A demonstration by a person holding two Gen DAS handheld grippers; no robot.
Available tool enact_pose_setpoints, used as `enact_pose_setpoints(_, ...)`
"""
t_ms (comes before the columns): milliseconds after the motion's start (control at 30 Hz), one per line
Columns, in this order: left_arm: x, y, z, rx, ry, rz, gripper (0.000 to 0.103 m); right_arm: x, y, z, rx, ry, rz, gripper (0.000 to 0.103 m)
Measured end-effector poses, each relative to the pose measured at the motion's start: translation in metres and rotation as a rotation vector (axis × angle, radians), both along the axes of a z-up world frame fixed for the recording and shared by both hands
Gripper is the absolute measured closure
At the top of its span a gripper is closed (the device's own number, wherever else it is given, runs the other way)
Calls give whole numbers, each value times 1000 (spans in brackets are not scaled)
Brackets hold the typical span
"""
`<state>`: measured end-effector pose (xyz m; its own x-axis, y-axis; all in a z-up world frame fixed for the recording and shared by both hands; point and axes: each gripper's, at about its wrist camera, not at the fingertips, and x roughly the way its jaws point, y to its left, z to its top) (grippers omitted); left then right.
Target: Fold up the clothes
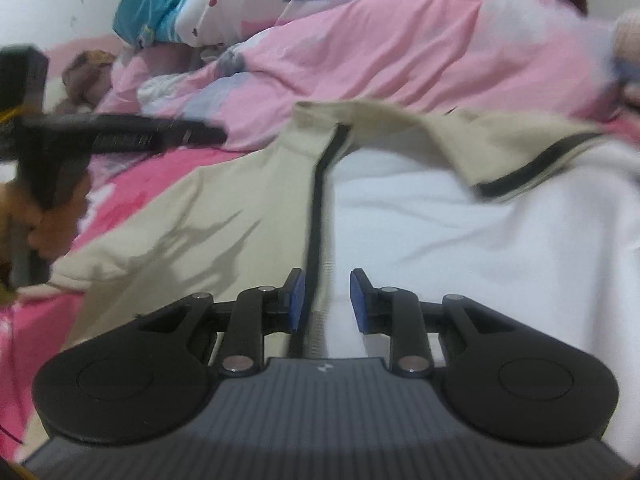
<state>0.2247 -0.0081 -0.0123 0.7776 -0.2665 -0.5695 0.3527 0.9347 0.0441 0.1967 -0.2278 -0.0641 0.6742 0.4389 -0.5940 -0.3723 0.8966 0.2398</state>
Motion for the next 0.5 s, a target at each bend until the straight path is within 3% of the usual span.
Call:
enact_pose_setpoints(167,-6,-27,-49,-51,64,-15,64,31,-5,1,-38,51,-54,80)
enact_pose_setpoints(300,-2,-33,-84,-71,100,22,64,84,9,-3,-46,76,-44,80)
enact_pose_setpoints(433,-4,-22,-90,-139,92,33,64,155,24,-26,-54,146,-56,83)
enact_pose_setpoints(500,-3,-19,-93,-154,93,34,64,183,25,-36,-22,135,-63,86)
